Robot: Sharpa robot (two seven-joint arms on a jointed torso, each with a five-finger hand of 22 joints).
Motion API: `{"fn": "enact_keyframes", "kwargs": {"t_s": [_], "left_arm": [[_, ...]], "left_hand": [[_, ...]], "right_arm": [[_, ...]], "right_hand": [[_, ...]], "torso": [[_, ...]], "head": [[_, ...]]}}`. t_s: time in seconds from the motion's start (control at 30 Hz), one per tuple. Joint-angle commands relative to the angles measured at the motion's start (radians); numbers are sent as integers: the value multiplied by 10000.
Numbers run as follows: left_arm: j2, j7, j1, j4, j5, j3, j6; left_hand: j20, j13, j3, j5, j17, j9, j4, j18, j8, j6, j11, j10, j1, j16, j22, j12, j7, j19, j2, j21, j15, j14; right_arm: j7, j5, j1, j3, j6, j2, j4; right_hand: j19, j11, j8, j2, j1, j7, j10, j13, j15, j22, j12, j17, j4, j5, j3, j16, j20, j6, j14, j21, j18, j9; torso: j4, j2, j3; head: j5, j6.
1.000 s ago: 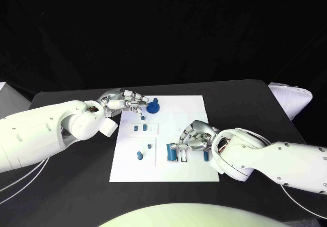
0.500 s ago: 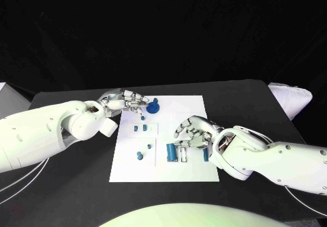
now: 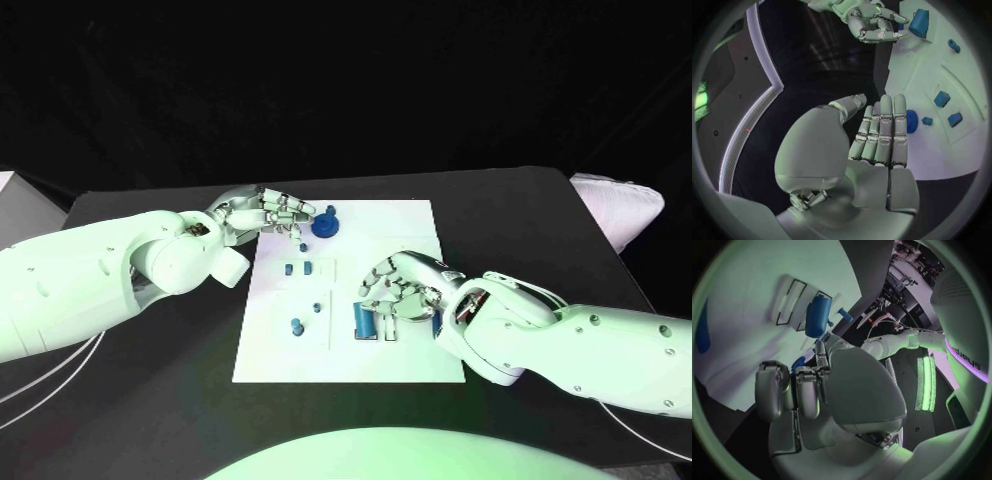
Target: Assemble the parts on the task board
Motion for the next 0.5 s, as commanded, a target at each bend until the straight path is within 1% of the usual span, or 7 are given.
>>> {"fn": "enact_keyframes", "kwargs": {"t_s": [0.03,0.27,0.3,0.33,0.37,0.47,0.5], "left_arm": [[2,55,4,28,-6,3,144],[-9,50,4,30,-6,2,141],[-11,48,4,30,-6,2,141],[-13,46,4,31,-6,2,140],[-15,45,4,31,-6,2,137],[-18,41,4,30,-6,1,132],[-18,41,4,30,-5,1,132]], "left_hand": [[13,-6,42,64,-7,-13,41,132,-44,-42,4,-72,-21,-50,-12,-24,-5,40,100,-54,41,6],[14,-6,77,66,-7,-14,69,132,-45,-40,5,-77,-29,-52,-9,-20,-4,39,148,-52,42,6],[14,-6,83,67,-7,-14,74,132,-45,-40,5,-78,-30,-52,-8,-19,-4,39,155,-52,43,5],[14,-6,85,67,-7,-14,75,132,-45,-40,5,-78,-31,-52,-8,-19,-4,39,157,-52,43,5],[14,-6,92,67,-7,-15,81,132,-45,-39,5,-79,-32,-53,-8,-18,-4,39,168,-52,43,5],[15,-6,113,69,-7,-15,99,132,-45,-37,5,-82,-40,-54,-6,-16,-4,38,193,-51,44,4],[15,-6,120,69,-7,-16,106,132,-45,-37,5,-84,-44,-54,-6,-16,-3,37,201,-51,44,4]], "right_arm": [[-116,-298,-29,-4,341,56,-48],[-454,-518,-62,-7,805,96,-107],[-502,-560,-64,-7,882,95,-113],[-544,-595,-66,-7,958,95,-118],[-578,-624,-67,-7,1027,95,-121],[-635,-689,-70,-8,1172,96,-124],[-650,-709,-71,-8,1211,96,-125]], "right_hand": [[641,76,-79,98,-403,14,552,2114,57,2194,-34,2631,10,102,216,42,61,86,1045,-50,32,-65],[650,31,-112,426,-971,-47,577,2133,21,2204,2,2631,-24,339,945,42,46,238,1045,0,27,-145],[653,10,-100,468,-975,-65,581,2135,8,2208,6,2631,-51,212,1141,42,30,267,1045,16,25,-146],[656,-15,-76,527,-921,-89,588,2141,-16,2211,16,2631,-106,-96,1467,42,5,303,1045,31,24,-142],[662,-33,-48,554,-882,-109,591,2142,-32,2218,19,2631,-161,-146,1713,42,-2,339,1045,62,17,-132],[659,-52,33,528,-939,-132,602,2149,-53,2216,31,2631,-252,-335,2267,42,-26,401,1045,56,18,-98],[663,-66,93,489,-998,-149,612,2156,-65,2221,43,2631,-355,-565,2649,42,-37,426,1045,78,14,-67]], "torso": [[-3,-5,-2],[-6,-11,-5],[-7,-13,-5],[-7,-13,-5],[-9,-12,-4],[-10,-11,-4],[-11,-11,-6]], "head": [[14,-32],[25,-66],[27,-66],[27,-66],[29,-73],[27,-76],[27,-79]]}}
